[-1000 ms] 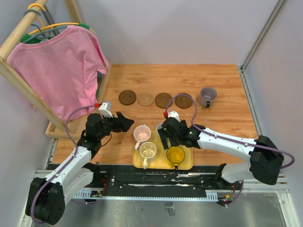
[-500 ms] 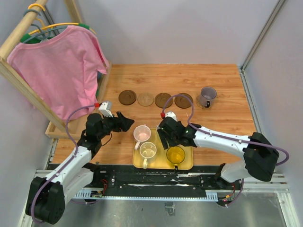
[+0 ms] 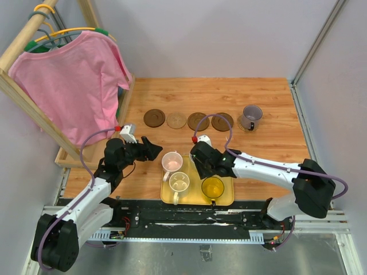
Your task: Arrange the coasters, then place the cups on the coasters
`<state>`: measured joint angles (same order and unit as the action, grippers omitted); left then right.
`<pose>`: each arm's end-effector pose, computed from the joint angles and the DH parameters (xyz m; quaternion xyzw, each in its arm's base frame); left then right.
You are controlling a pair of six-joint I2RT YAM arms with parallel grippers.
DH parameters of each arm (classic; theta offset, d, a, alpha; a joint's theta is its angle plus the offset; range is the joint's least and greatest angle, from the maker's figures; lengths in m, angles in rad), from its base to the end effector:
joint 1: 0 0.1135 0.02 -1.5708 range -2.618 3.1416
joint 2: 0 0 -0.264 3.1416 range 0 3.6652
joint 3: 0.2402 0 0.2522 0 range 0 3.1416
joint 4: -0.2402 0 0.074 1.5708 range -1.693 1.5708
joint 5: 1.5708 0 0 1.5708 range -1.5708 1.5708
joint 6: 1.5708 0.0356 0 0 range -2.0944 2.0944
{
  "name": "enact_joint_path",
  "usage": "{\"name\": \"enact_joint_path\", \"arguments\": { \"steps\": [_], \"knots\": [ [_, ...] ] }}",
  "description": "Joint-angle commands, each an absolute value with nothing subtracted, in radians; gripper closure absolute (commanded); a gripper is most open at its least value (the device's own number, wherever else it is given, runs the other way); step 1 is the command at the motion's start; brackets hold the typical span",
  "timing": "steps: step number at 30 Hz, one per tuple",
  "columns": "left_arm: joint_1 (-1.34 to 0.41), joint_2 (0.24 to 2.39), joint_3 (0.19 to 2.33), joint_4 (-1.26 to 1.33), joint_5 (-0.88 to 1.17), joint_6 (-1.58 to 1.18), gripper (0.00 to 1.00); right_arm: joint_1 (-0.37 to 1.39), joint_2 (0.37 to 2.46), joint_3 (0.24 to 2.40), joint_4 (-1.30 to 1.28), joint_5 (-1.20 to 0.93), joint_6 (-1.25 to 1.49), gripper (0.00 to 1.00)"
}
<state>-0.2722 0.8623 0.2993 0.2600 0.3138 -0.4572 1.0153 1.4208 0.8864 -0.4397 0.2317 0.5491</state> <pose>0.1804 -0.0618 0.2018 0.0187 0.8010 -0.3263 0.5016 0.1562 0.2361 0.2115 -0.1862 0.9316 0.1274 0.2850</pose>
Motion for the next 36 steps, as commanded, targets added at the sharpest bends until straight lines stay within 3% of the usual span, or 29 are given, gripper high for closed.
{"name": "enact_joint_path", "arguments": {
  "steps": [1, 6, 11, 12, 36],
  "knots": [
    [-0.278, 0.854, 0.285, 0.288, 0.315, -0.459, 0.16, 1.032, 1.431, 0.914, -0.446, 0.247, 0.550, 0.59],
    [-0.279, 0.849, 0.282, 0.287, 0.315, -0.461, 0.17, 1.032, 1.451, 0.911, -0.448, 0.249, 0.551, 0.71],
    [-0.279, 0.846, 0.281, 0.285, 0.311, -0.459, 0.17, 1.034, 1.466, 0.910, -0.450, 0.251, 0.554, 0.98],
    [-0.278, 0.845, 0.282, 0.285, 0.310, -0.460, 0.17, 1.034, 1.468, 0.911, -0.449, 0.254, 0.554, 0.99],
    [-0.279, 0.823, 0.290, 0.282, 0.302, -0.461, 0.16, 1.034, 1.335, 0.978, -0.438, 0.559, 0.484, 0.99]
  ]
}}
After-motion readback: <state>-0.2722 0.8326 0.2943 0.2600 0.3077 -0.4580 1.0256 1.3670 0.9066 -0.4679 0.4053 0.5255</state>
